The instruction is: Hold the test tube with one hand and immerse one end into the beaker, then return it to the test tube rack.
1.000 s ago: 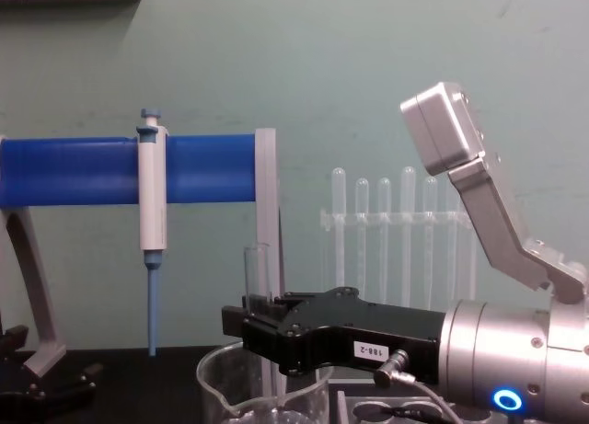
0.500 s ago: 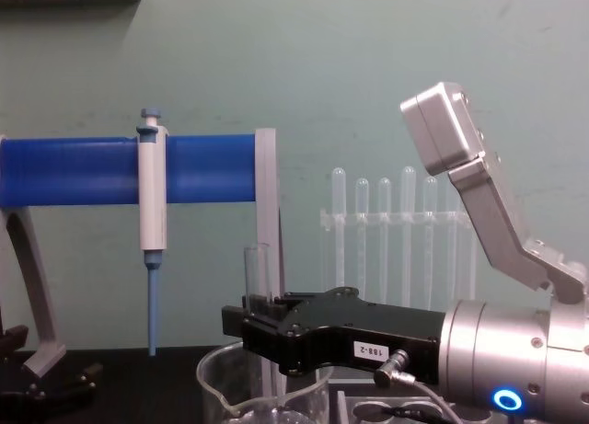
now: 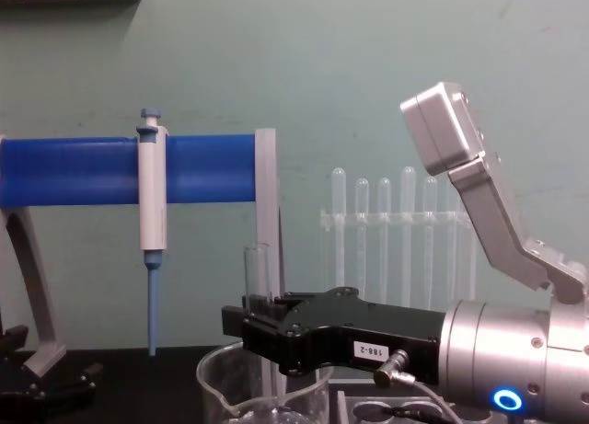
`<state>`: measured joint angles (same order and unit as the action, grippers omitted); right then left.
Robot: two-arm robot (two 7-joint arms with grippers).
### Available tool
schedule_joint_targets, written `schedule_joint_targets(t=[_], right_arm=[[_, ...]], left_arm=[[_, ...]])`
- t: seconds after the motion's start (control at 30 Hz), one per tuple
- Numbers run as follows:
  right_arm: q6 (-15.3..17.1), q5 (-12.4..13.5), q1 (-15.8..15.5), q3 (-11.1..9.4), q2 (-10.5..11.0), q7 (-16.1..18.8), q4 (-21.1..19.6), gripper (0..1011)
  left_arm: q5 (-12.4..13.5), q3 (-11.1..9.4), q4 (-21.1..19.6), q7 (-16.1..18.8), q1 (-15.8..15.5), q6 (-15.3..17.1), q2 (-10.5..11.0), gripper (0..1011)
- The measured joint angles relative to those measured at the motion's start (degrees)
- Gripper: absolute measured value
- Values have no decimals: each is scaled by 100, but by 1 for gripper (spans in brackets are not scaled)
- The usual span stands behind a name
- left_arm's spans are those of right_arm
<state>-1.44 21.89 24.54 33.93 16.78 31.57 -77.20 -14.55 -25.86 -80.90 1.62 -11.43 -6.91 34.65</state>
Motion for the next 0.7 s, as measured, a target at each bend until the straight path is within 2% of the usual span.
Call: schedule_joint_targets(t=[0.7], right_arm=[[0,0,0,0,0,0,0,228]], left_arm=[[0,0,0,0,0,0,0,1000]])
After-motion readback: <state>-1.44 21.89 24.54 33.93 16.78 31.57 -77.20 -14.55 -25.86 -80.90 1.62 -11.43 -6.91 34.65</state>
